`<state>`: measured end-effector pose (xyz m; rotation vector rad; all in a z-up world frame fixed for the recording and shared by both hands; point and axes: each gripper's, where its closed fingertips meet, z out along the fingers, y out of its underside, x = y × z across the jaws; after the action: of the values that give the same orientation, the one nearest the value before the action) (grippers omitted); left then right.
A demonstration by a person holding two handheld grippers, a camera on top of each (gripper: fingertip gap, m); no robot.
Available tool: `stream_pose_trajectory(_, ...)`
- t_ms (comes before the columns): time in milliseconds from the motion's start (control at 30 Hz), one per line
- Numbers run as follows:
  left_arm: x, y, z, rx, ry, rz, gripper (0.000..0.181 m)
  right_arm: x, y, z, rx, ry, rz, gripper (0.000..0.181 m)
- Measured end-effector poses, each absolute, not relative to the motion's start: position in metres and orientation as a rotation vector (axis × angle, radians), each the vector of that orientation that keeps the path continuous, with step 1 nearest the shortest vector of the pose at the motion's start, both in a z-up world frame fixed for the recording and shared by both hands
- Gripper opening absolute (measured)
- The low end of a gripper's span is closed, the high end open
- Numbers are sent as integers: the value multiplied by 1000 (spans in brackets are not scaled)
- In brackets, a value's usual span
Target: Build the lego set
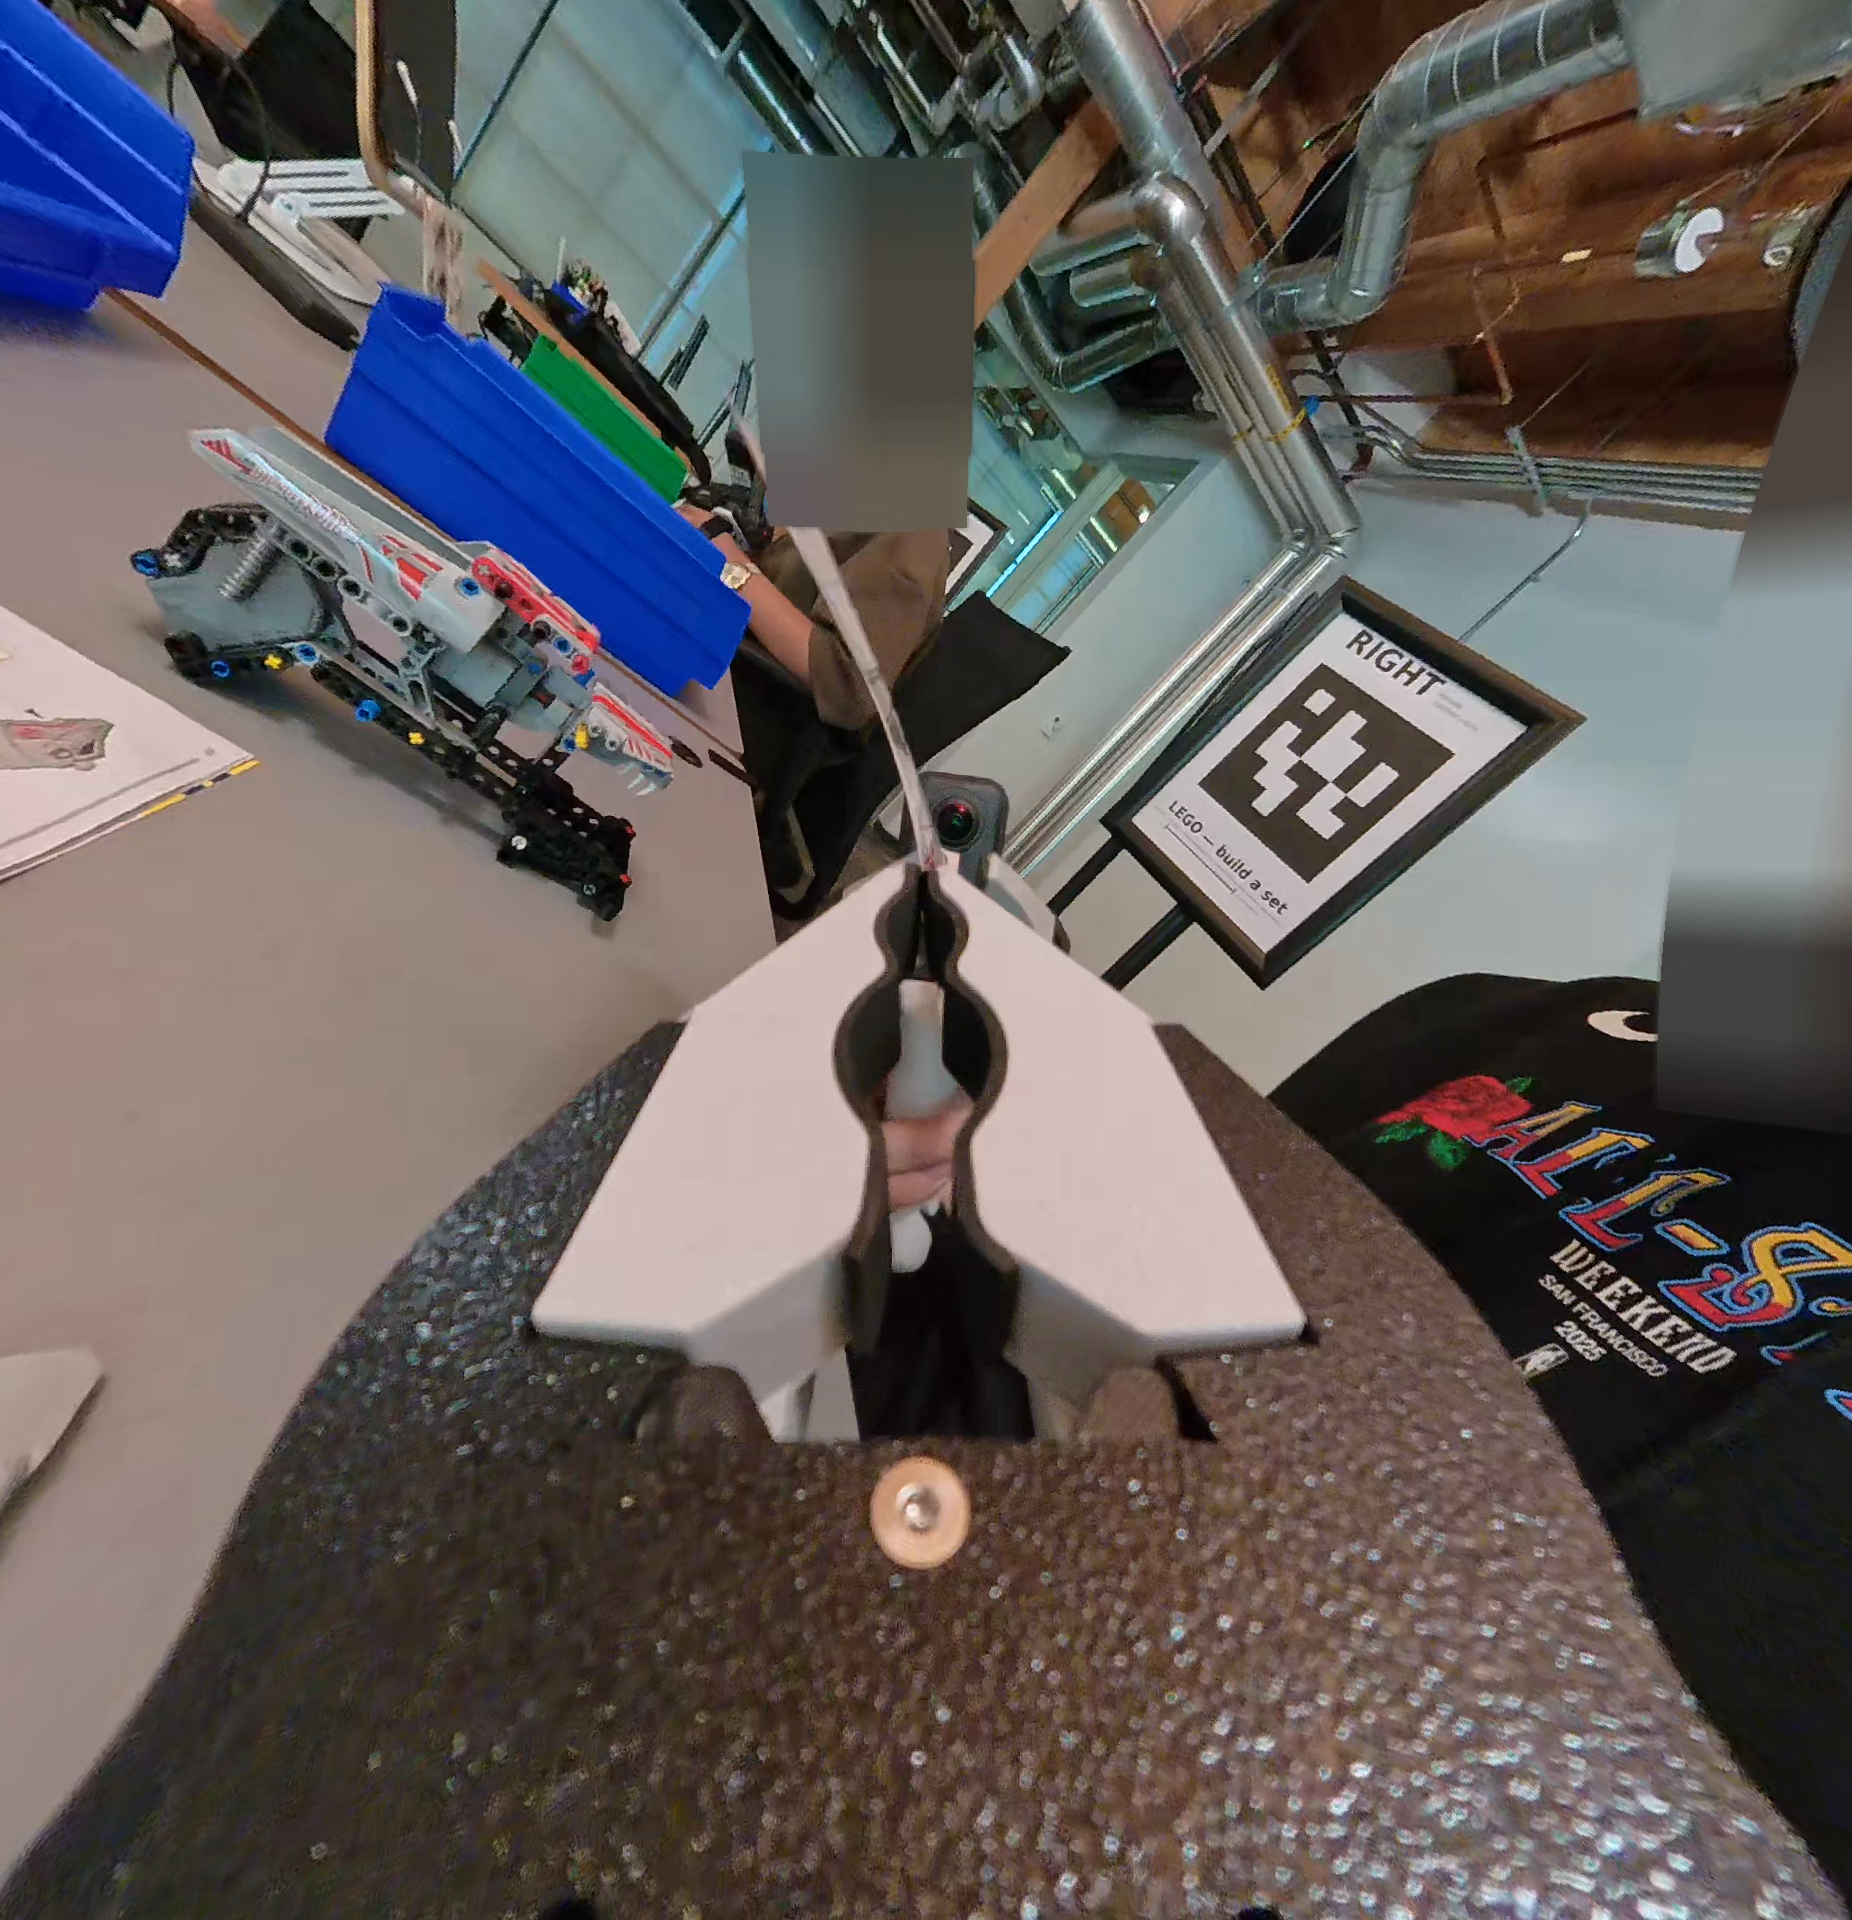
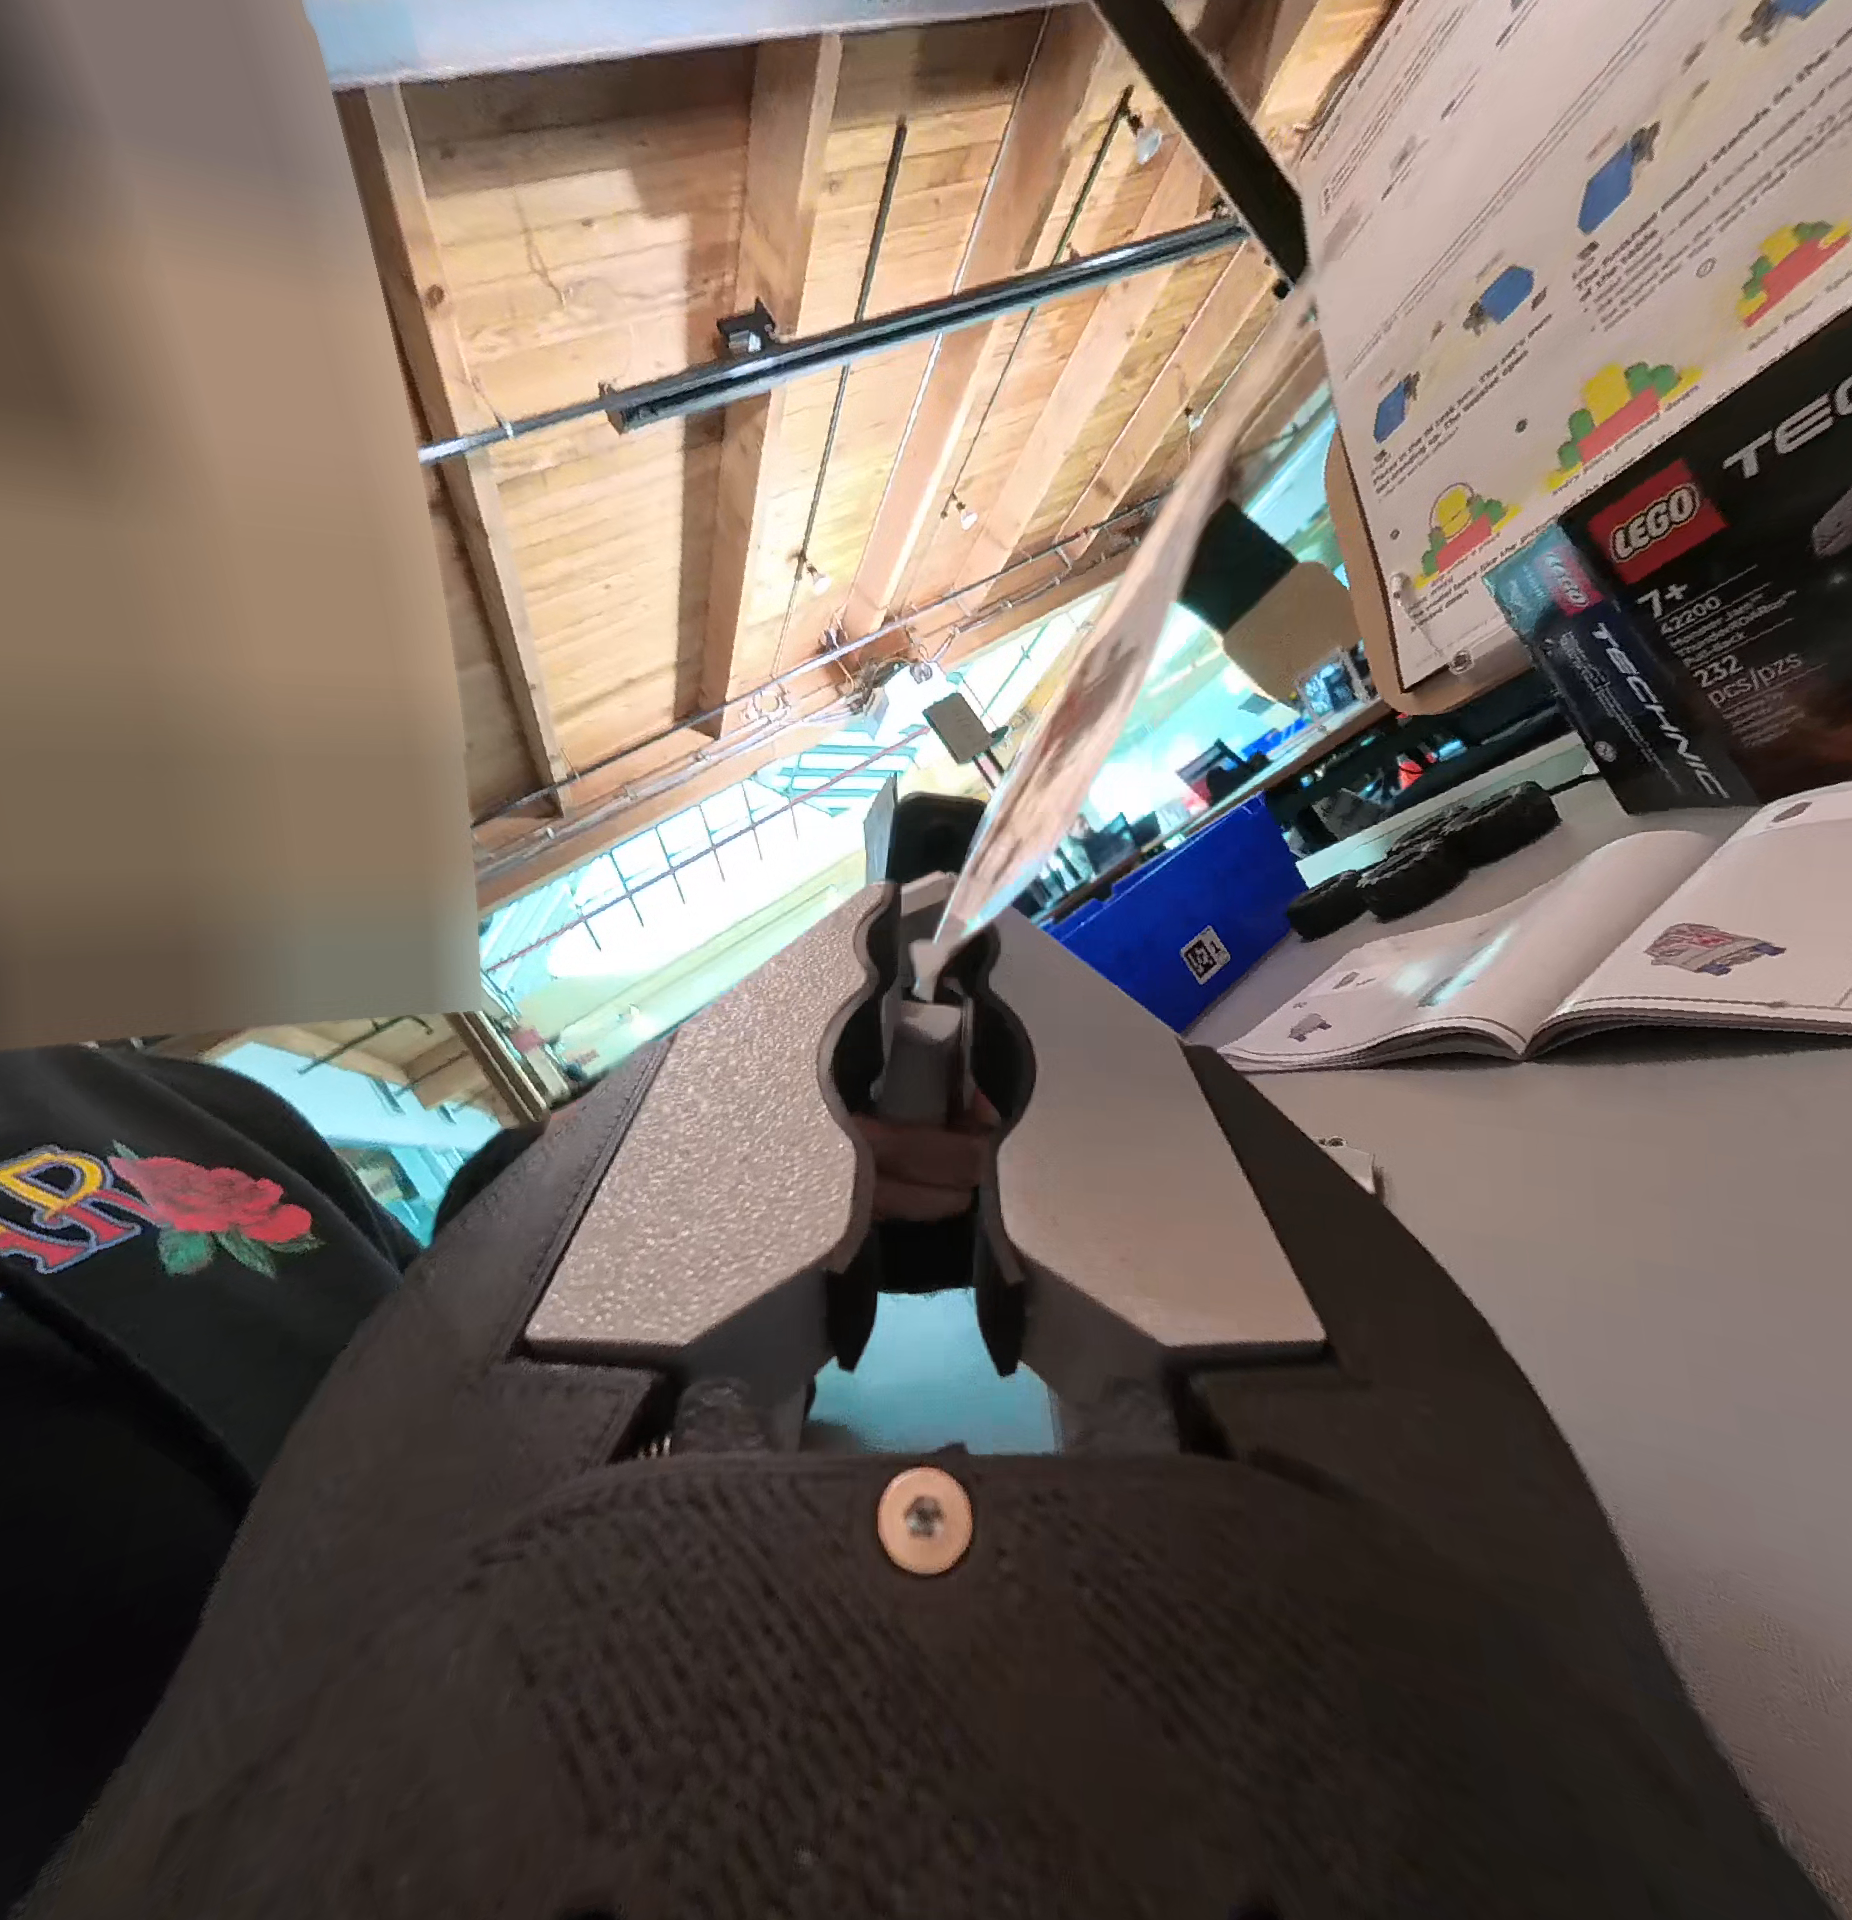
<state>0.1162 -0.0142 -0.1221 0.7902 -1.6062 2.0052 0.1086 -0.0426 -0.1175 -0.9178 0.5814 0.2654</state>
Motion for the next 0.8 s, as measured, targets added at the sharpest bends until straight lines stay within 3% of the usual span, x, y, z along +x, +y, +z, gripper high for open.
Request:
stream_pose_trajectory(267,133,-6,-129,896,-1633,2044,0,107,-35,-121,-929,597,318,0)
stream_pose_trajectory(333,143,1,-127,951,-1706,2145,8,113,-39,-121,-882,645,325,0)
stream_pose_trajectory(567,125,8,-81,667,-2564,2659,9,128,-48,-130,-839,761,279,0)
stream_pose_trajectory(667,108,-17,-93,428,-2824,2475,14,126,-46,-128,-846,755,283,0)
stream_pose_trajectory(800,113,-30,-124,447,-2968,2213,25,120,-42,-124,-849,724,293,0)
